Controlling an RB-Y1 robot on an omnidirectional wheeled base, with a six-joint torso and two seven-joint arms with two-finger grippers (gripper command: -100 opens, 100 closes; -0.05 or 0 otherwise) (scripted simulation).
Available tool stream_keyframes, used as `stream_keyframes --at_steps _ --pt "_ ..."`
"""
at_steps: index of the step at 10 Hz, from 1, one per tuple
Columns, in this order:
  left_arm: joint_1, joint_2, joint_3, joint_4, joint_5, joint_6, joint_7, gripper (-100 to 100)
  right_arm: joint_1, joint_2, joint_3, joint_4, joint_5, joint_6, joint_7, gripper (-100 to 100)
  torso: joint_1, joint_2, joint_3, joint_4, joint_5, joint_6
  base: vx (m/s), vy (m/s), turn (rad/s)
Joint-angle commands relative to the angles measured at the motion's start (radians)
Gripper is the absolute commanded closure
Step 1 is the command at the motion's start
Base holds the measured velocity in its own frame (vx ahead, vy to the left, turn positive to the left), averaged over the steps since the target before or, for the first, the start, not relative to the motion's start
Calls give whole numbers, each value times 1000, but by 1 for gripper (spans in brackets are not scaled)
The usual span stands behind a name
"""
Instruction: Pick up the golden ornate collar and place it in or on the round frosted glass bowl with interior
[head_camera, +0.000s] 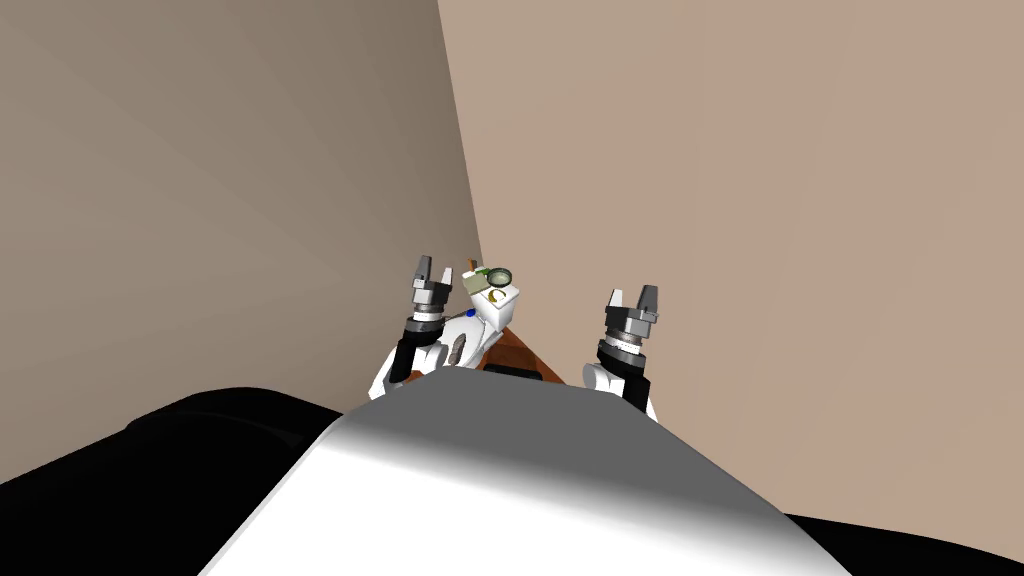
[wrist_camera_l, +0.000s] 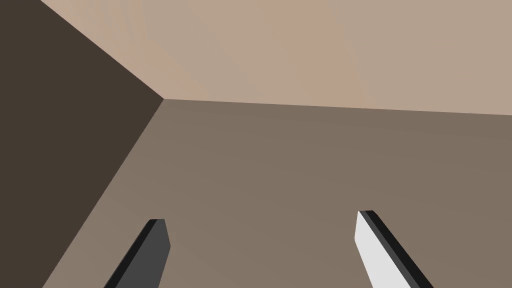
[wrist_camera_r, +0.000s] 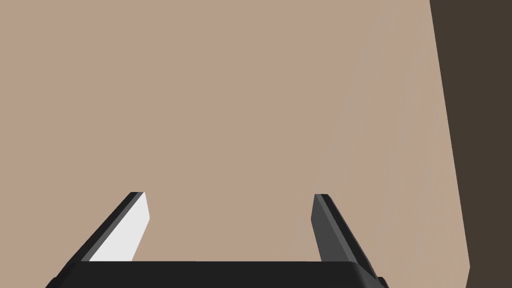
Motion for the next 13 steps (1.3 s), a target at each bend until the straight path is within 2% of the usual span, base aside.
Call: stream_keyframes --at_steps 1,3,7,8,9,10,12,13 --pt "-1 18 -4 1 0 44 12 -100 0 0 0 0 0 0 0 0 0 0 0 0 0 0 -27 32 -50" --pt "0 30 -9 0 0 81 22 -100 0 0 0 0 0 0 0 0 1 0 0 0 0 0 -31 43 -65" --pt "4 58 -26 -2 -2 198 53 -100 0 0 0 0 0 0 0 0 1 1 0 0 0 0 -36 44 -64" --pt "4 58 -26 -2 -2 199 53 -100 0 0 0 0 0 0 0 0 1 0 0 0 0 0 -23 26 -38" --pt "5 65 -31 -2 -3 235 62 -100 0 0 0 0 0 0 0 0 0 0 0 0 0 0 -21 23 -74" --pt "5 65 -31 -2 -3 240 62 -100 0 0 0 0 0 0 0 0 -1 -1 0 0 0 0 -23 25 -39" --pt "7 81 -44 -1 -6 305 81 -100 0 0 0 0 0 0 0 0 0 0 0 0 0 0 -33 36 -89" --pt "7 81 -44 -1 -6 321 81 -100 0 0 0 0 0 0 0 0 1 0 0 0 0 0 -23 42 -35"
